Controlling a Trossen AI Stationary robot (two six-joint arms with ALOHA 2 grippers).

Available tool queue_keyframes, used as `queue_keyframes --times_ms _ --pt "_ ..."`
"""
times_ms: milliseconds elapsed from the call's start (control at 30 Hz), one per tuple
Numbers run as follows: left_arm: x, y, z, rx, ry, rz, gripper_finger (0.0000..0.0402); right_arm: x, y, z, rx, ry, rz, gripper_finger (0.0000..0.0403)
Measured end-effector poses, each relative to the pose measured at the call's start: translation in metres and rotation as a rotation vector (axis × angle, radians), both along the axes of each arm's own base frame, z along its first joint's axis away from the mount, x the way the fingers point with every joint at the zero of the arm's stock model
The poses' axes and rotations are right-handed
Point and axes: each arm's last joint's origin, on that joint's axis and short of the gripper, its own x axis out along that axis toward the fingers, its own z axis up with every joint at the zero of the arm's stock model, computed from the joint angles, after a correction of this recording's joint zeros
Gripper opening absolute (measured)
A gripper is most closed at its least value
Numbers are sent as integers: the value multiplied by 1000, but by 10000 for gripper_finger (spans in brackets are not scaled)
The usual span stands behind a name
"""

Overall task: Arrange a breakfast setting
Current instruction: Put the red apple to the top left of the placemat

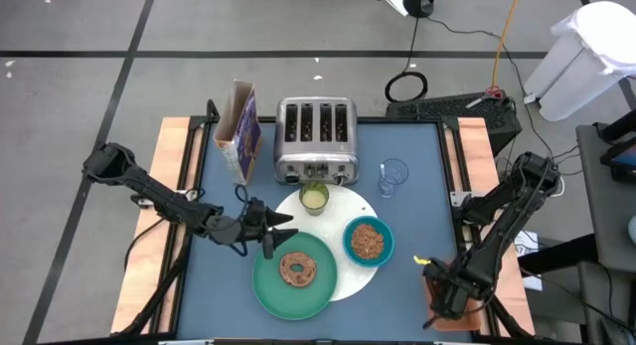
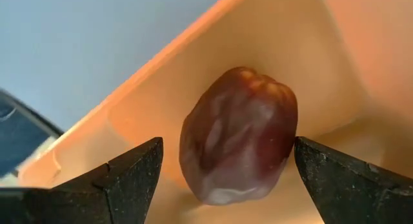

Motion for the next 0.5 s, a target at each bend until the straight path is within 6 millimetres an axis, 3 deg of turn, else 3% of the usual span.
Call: queue_keyframes --times_ms 500 --pt "0 0 0 21 3 -4 273 2 2 0 26 -20 3 339"
